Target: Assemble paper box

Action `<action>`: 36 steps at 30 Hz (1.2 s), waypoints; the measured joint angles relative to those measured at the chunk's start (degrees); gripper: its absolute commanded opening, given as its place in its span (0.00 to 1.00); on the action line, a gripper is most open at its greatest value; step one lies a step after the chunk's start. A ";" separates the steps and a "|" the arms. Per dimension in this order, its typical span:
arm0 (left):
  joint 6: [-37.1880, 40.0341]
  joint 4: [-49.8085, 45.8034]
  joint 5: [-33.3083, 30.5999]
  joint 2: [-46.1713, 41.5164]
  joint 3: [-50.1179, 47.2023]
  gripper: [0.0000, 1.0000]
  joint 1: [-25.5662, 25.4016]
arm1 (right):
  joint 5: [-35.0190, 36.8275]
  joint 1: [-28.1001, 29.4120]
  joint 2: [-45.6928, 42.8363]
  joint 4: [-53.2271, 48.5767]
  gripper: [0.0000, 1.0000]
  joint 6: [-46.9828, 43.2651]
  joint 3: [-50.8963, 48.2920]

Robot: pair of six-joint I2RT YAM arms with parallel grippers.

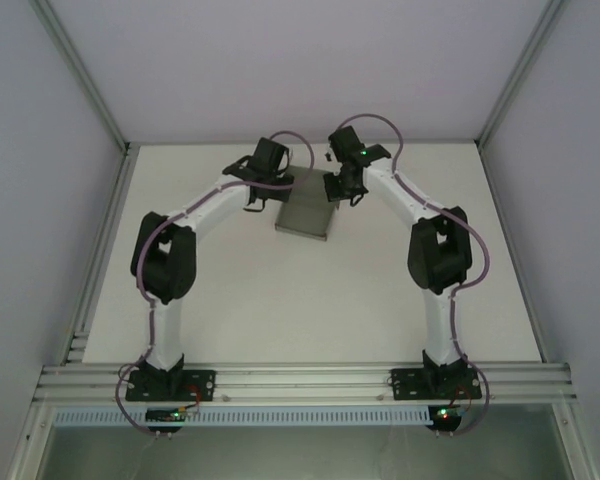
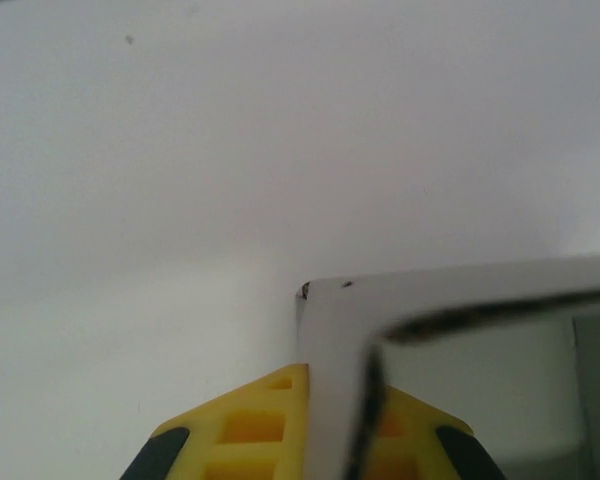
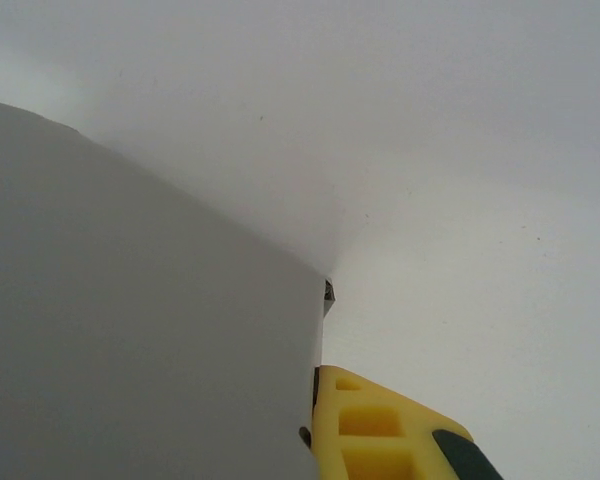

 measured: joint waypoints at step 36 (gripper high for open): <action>-12.52 19.02 8.44 -1.92 -12.79 0.00 0.98 | 8.41 2.49 -0.39 15.93 0.00 21.75 -8.09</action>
